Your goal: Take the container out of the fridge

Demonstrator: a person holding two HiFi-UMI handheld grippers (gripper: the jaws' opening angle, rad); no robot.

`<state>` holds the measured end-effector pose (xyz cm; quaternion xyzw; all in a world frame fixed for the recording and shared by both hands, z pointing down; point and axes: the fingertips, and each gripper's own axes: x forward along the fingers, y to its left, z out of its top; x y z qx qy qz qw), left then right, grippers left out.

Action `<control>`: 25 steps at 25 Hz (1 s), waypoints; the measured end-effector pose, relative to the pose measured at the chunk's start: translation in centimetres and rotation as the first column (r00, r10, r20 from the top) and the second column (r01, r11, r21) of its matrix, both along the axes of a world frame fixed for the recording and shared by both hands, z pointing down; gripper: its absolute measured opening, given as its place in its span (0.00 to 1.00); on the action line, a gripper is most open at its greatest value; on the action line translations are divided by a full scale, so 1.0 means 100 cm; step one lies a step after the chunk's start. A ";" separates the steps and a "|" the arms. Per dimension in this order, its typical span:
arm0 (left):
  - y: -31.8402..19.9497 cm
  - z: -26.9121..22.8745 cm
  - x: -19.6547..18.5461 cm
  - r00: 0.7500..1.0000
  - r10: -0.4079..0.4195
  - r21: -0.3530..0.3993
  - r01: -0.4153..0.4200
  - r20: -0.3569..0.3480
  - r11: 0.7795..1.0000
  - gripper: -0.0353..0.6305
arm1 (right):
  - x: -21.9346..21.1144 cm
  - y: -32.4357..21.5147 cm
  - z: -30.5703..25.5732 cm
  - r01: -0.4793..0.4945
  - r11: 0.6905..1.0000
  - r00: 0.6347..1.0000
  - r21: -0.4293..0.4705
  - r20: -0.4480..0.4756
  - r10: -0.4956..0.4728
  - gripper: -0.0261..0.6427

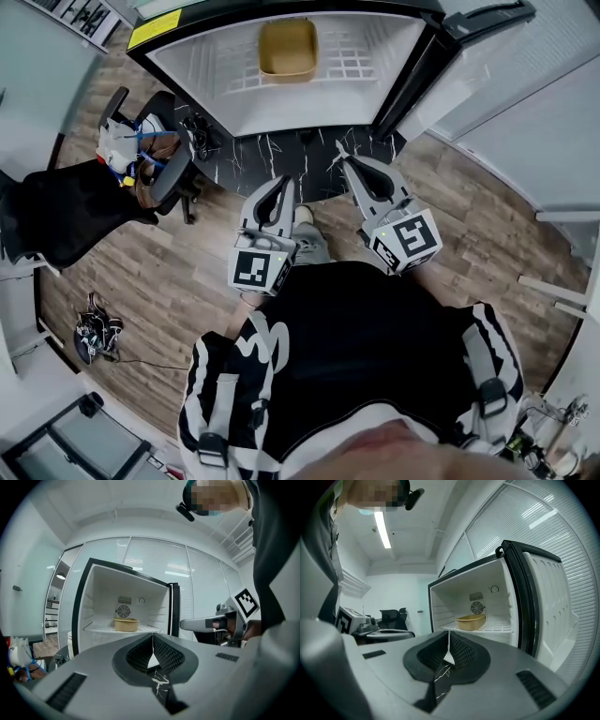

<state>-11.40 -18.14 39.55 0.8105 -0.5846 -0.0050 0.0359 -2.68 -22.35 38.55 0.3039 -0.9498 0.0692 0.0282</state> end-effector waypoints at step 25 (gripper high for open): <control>-0.097 -0.005 -0.058 0.996 0.093 -0.011 -0.093 0.010 0.996 0.19 | -0.050 -0.083 -0.002 -0.024 1.000 0.999 0.006 -0.047 0.024 0.18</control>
